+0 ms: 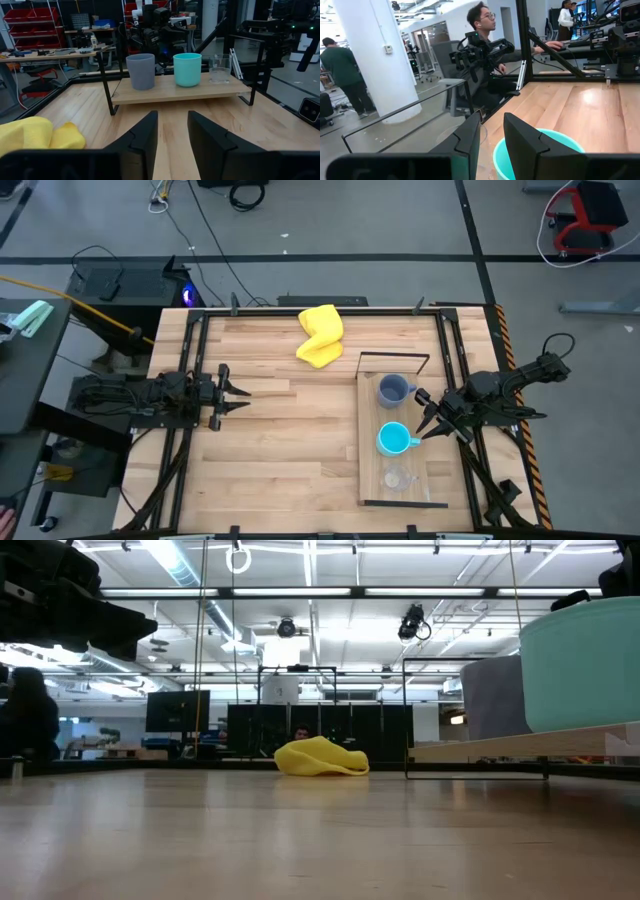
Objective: Stack small to large cups/mugs on shelf
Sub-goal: Return to Home Position
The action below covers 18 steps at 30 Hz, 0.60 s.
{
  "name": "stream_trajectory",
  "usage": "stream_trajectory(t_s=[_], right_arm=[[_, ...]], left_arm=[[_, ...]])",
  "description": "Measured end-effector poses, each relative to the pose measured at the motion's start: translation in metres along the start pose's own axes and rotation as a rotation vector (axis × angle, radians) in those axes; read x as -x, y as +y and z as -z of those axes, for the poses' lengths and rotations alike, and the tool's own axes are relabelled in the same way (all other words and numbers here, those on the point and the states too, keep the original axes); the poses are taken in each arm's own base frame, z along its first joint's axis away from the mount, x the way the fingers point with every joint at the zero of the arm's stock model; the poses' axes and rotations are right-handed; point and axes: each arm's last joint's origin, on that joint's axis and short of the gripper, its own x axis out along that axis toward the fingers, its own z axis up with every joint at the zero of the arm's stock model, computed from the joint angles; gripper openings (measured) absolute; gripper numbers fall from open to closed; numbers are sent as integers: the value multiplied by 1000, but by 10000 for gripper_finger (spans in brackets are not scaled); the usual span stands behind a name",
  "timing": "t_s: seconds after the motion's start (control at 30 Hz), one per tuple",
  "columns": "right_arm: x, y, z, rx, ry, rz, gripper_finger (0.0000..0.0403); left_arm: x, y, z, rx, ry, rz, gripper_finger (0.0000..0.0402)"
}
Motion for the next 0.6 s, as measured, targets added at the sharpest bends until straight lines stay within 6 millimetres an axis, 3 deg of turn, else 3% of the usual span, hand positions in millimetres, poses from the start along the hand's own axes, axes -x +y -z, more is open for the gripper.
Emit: stream_trajectory(t_s=[0.6], right_arm=[[0, 0, 0, 0, 0, 0, 95]], left_arm=[[0, 0, 0, 0, 0, 0, 112]])
